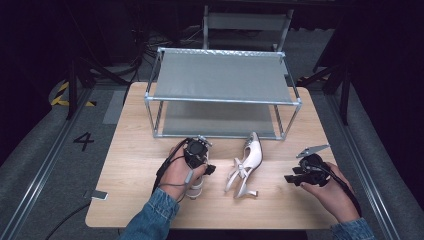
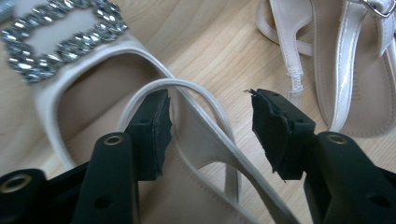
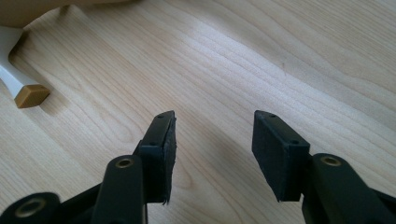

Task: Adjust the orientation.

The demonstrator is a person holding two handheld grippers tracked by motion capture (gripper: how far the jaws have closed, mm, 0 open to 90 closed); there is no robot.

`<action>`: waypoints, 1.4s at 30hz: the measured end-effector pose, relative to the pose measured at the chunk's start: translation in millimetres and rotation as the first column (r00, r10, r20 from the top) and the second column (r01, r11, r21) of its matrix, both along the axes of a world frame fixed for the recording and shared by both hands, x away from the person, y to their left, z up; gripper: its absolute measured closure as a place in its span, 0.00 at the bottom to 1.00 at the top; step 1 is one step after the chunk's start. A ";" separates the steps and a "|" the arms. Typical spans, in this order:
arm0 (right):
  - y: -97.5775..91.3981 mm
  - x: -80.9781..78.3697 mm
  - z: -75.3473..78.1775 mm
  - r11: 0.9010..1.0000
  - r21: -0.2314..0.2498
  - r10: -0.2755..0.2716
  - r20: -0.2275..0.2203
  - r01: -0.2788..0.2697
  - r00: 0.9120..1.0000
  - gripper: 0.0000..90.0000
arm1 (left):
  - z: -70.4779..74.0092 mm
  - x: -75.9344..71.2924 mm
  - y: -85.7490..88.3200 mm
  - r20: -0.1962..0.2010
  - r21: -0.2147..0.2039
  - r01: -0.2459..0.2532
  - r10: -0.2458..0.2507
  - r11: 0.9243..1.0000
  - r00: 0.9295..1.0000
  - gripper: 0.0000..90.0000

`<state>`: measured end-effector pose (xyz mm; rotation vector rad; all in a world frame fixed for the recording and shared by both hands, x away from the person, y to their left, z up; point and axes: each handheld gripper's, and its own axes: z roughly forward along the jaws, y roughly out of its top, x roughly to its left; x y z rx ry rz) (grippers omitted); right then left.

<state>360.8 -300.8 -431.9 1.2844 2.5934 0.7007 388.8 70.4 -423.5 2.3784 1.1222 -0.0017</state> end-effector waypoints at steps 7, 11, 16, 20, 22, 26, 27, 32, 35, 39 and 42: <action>2.5 2.2 -2.1 1.000 0.004 0.004 0.001 -0.004 1.000 0.56 | -7.6 0.3 -3.5 -0.013 -0.004 -0.011 0.011 1.000 1.000 0.54; 3.5 3.0 -3.4 1.000 0.003 0.008 -0.004 -0.008 1.000 0.56 | -7.5 2.1 -1.9 -0.008 0.025 -0.004 0.004 1.000 1.000 0.65; 2.2 2.3 -3.7 0.999 -0.027 0.031 0.008 -0.031 0.999 0.59 | 3.9 2.6 9.9 -0.028 0.050 0.002 0.000 0.999 1.000 0.92; 0.2 2.5 -2.9 0.999 -0.025 0.024 0.002 -0.023 1.000 0.62 | 13.5 0.9 14.6 0.015 0.065 -0.009 0.008 0.998 1.000 0.94; 0.4 2.4 -2.8 0.999 -0.025 0.027 0.004 -0.027 1.000 0.62 | 19.7 -0.1 19.6 0.051 0.074 -0.032 0.028 0.997 0.998 0.95; 1.3 1.5 -0.9 0.999 -0.022 0.030 0.013 -0.030 0.999 0.62 | 27.4 1.4 26.6 0.111 0.087 -0.061 0.051 0.994 0.993 0.95; 1.2 1.5 -0.7 0.999 -0.023 0.030 0.016 -0.030 0.999 0.62 | 28.8 2.4 28.0 0.117 0.084 -0.065 0.055 0.994 0.992 0.95; 1.8 3.2 2.3 0.999 -0.029 0.038 0.021 -0.037 0.999 0.62 | 33.8 10.2 32.4 0.158 0.040 -0.063 0.056 0.997 0.986 0.95; 3.0 5.1 7.1 0.999 -0.023 0.041 0.037 -0.040 0.998 0.62 | 36.6 18.2 29.8 0.194 0.046 -0.077 0.067 0.996 0.979 0.95; 3.8 6.8 9.0 0.999 -0.020 0.049 0.042 -0.048 0.998 0.62 | 35.7 30.6 28.0 0.239 0.057 -0.087 0.071 0.995 0.968 0.95; 1.8 7.5 8.1 0.999 -0.021 0.050 0.038 -0.049 0.998 0.62 | 31.3 45.3 28.7 0.262 0.054 -0.093 0.076 0.994 0.962 0.95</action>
